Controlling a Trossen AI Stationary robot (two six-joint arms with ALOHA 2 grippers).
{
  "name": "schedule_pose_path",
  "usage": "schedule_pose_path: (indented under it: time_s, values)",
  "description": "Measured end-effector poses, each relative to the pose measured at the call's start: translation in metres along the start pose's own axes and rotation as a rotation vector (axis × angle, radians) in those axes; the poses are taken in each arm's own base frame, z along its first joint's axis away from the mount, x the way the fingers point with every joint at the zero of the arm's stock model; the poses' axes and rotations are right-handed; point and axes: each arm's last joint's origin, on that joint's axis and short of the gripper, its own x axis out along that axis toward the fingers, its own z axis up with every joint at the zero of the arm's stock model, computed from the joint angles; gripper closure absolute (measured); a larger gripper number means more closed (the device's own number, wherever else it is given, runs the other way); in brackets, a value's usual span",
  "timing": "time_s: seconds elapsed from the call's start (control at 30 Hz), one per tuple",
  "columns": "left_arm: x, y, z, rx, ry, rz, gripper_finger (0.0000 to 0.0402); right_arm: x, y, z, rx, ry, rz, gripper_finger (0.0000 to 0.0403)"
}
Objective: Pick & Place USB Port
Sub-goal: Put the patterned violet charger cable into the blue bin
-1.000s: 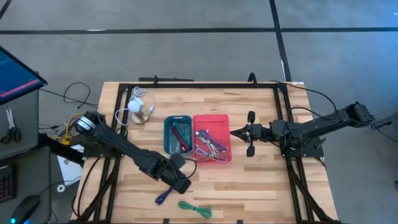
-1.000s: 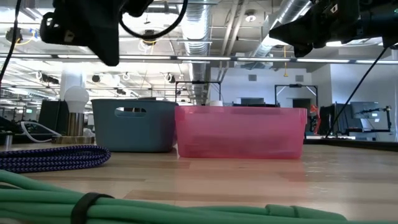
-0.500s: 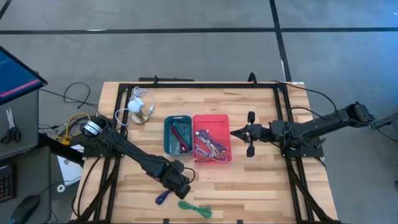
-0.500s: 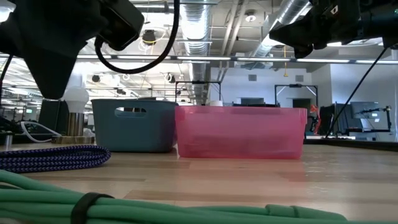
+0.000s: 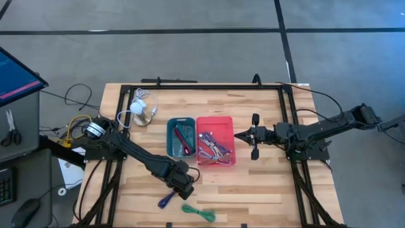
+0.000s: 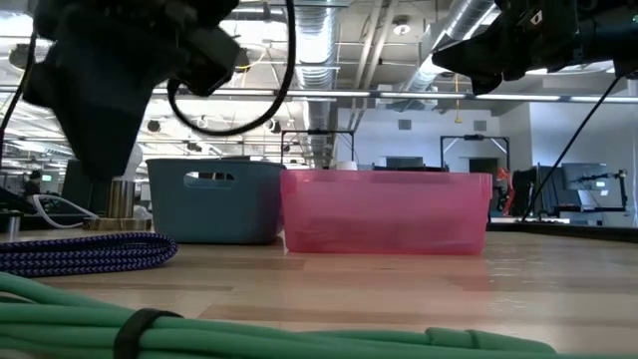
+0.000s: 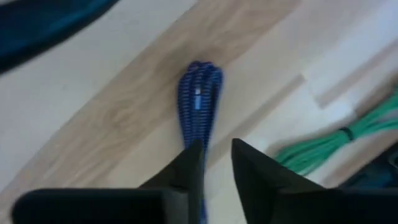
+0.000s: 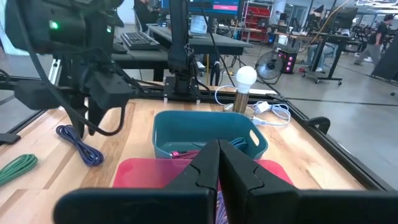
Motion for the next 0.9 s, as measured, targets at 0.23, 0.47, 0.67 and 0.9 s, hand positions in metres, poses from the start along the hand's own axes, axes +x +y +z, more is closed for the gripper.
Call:
schedule_pose_path:
  time_s: [0.23,0.47,0.67,0.9]
  values:
    - [0.016,0.014,-0.002,-0.005,0.003,0.029,0.0265,0.0,0.0,0.0,0.0,0.0,0.0,0.04]
    - [0.03,0.016,-0.002,-0.002,-0.036,-0.064,0.0252,0.0,0.0,0.0,0.0,-0.001,0.0,0.04]
    - [0.042,0.025,-0.004,-0.007,-0.037,-0.066,0.0256,0.0,0.0,0.0,0.0,-0.001,0.0,0.04]
    - [0.045,0.03,-0.005,-0.009,-0.039,-0.072,0.0258,0.0,0.0,0.0,0.0,-0.001,0.0,0.04]
